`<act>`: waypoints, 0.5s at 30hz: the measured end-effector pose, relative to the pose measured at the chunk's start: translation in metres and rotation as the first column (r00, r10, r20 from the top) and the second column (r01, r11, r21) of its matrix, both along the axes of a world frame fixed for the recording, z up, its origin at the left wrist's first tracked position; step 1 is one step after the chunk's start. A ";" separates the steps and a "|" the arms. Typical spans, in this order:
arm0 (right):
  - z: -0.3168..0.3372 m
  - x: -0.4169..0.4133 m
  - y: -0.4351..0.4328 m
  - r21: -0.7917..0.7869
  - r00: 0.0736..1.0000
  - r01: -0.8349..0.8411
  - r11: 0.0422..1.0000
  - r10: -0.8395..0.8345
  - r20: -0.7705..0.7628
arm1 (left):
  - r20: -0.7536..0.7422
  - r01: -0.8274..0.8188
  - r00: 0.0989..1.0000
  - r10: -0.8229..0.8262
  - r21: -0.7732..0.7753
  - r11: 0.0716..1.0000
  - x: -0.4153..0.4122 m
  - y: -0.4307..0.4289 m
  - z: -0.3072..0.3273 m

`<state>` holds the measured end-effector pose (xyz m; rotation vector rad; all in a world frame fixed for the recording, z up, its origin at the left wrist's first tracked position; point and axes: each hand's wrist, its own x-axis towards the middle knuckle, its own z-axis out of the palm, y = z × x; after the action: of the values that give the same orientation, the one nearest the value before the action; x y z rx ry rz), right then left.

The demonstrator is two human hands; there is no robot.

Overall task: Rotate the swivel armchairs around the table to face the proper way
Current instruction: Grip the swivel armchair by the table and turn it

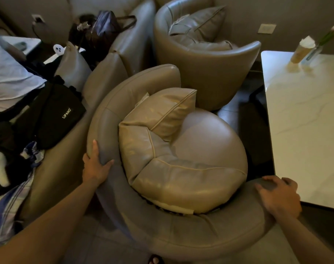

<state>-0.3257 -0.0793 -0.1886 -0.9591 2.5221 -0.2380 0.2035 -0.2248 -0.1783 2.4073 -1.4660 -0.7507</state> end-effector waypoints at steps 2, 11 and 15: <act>0.002 0.006 -0.002 0.005 1.000 0.021 1.000 -0.020 -0.012 | -0.021 0.018 1.000 -0.018 -0.001 1.000 0.000 -0.014 0.001; 0.012 0.006 -0.023 0.231 0.983 -0.143 0.963 0.165 -0.082 | 0.062 0.145 0.988 -0.143 -0.020 0.989 -0.033 0.048 0.016; 0.019 -0.007 -0.052 0.347 0.947 -0.302 0.888 0.322 -0.001 | -0.056 -0.047 0.997 0.049 0.044 0.998 -0.066 0.114 0.009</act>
<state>-0.3326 -0.1313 -0.1693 -1.2133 2.3038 0.3235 0.1377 -0.1112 -0.1696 2.4224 -1.3794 -0.8407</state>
